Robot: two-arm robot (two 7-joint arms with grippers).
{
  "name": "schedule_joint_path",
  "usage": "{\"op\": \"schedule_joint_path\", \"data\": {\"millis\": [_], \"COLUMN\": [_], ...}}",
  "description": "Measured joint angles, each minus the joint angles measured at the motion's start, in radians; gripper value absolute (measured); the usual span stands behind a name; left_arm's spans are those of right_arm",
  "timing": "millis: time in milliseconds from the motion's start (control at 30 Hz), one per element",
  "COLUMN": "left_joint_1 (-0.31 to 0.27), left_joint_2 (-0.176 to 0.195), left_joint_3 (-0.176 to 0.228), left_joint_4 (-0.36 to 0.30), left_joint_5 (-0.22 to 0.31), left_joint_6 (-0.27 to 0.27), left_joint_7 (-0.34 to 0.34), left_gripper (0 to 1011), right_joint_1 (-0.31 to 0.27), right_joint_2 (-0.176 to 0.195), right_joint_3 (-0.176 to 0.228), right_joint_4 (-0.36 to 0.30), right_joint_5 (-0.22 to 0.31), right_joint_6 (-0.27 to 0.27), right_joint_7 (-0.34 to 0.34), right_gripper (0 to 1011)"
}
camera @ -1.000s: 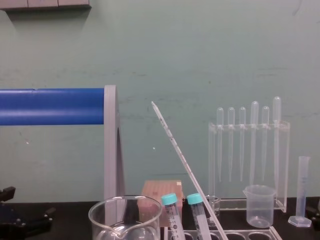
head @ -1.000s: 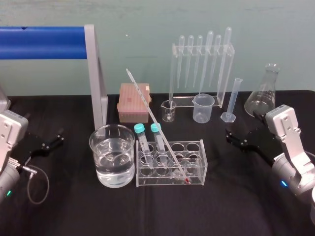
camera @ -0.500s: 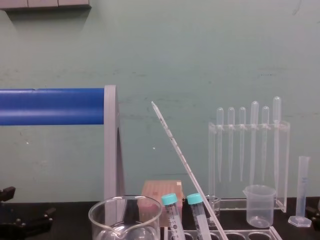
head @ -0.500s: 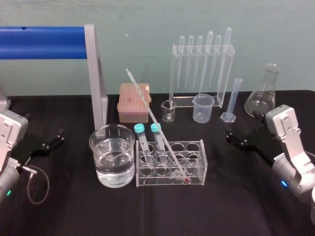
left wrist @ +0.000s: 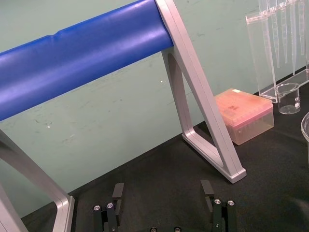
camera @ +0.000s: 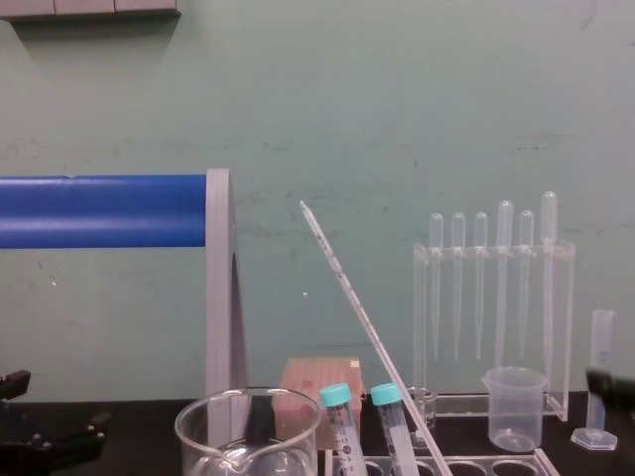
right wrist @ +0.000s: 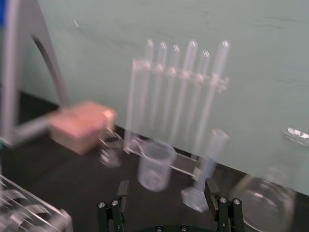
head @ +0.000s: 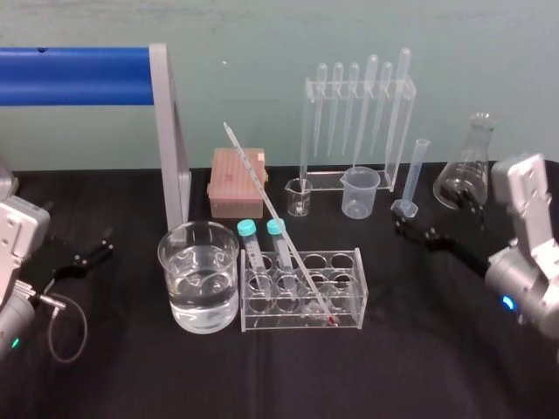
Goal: Hold the thermometer with one hand and immerse one end into the beaker, then reinsert it into the test tube rack.
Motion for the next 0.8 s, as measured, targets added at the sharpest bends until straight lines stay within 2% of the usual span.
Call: {"op": "schedule_joint_path", "data": {"millis": [33,100,167,200,233,367,400,467,567,600,700,733,800], "left_joint_1": [0.000,0.000,0.000,0.000,0.000,0.000,0.000,0.000,0.000,0.000,0.000,0.000,0.000], "left_joint_2": [0.000,0.000,0.000,0.000,0.000,0.000,0.000,0.000,0.000,0.000,0.000,0.000,0.000], "left_joint_3": [0.000,0.000,0.000,0.000,0.000,0.000,0.000,0.000,0.000,0.000,0.000,0.000,0.000], "left_joint_4": [0.000,0.000,0.000,0.000,0.000,0.000,0.000,0.000,0.000,0.000,0.000,0.000,0.000], "left_joint_5": [0.000,0.000,0.000,0.000,0.000,0.000,0.000,0.000,0.000,0.000,0.000,0.000,0.000], "left_joint_6": [0.000,0.000,0.000,0.000,0.000,0.000,0.000,0.000,0.000,0.000,0.000,0.000,0.000], "left_joint_7": [0.000,0.000,0.000,0.000,0.000,0.000,0.000,0.000,0.000,0.000,0.000,0.000,0.000], "left_gripper": [1008,1008,1008,1008,1008,1008,1008,1008,1008,1008,1008,1008,1008], "right_joint_1": [0.006,0.018,0.034,0.034,0.046,0.077,0.089,0.103,0.142,0.142,0.203,0.203,0.263], "right_joint_2": [-0.001,0.000,0.005,0.005,0.009,0.010,0.010,0.010,0.015,0.015,0.001,0.001,-0.031], "right_joint_3": [0.020,0.040,0.051,0.051,0.054,0.053,0.044,0.032,-0.014,-0.014,-0.081,-0.081,-0.131], "right_joint_4": [-0.020,-0.051,-0.082,-0.082,-0.104,-0.150,-0.166,-0.177,-0.189,-0.189,-0.160,-0.160,-0.103], "right_joint_5": [0.052,0.113,0.156,0.156,0.184,0.241,0.261,0.277,0.292,0.292,0.270,0.270,0.253], "right_joint_6": [0.032,0.071,0.096,0.096,0.113,0.164,0.187,0.207,0.242,0.242,0.268,0.268,0.294], "right_joint_7": [0.045,0.108,0.173,0.173,0.222,0.324,0.359,0.387,0.447,0.447,0.482,0.482,0.497], "right_gripper": [1003,1003,1003,1003,1003,1003,1003,1003,1003,1002,1003,1003,1003]}}
